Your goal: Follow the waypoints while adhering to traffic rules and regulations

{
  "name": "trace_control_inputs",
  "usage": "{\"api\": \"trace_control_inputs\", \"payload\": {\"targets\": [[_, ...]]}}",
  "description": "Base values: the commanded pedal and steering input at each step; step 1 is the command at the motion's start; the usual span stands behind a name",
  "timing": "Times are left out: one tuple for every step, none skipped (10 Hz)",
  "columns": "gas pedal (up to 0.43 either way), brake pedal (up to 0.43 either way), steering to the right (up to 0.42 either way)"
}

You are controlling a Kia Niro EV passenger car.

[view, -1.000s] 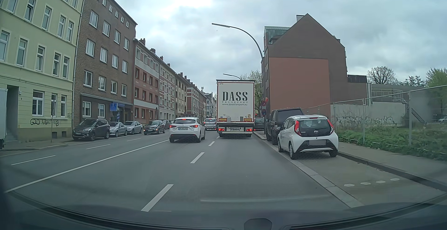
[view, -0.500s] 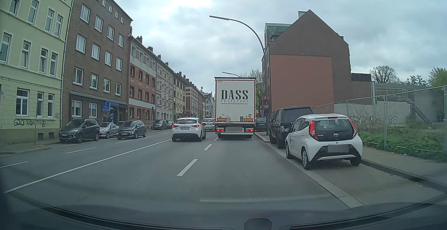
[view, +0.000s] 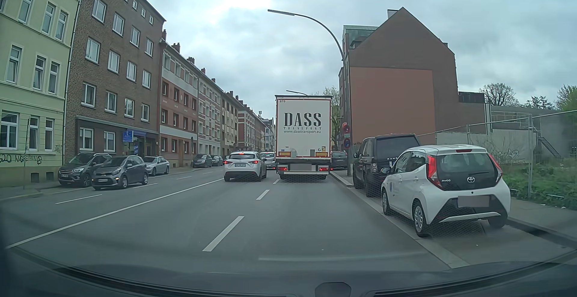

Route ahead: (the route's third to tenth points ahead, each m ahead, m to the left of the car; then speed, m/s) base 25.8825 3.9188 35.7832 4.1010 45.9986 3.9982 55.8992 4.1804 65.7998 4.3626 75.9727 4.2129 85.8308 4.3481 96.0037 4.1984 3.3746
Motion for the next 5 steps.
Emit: {"api": "trace_control_inputs", "payload": {"targets": [[0.020,0.000,-0.005],[0.020,0.006,-0.005],[0.020,0.000,-0.005],[0.020,0.000,-0.005],[0.020,0.000,-0.005]]}}
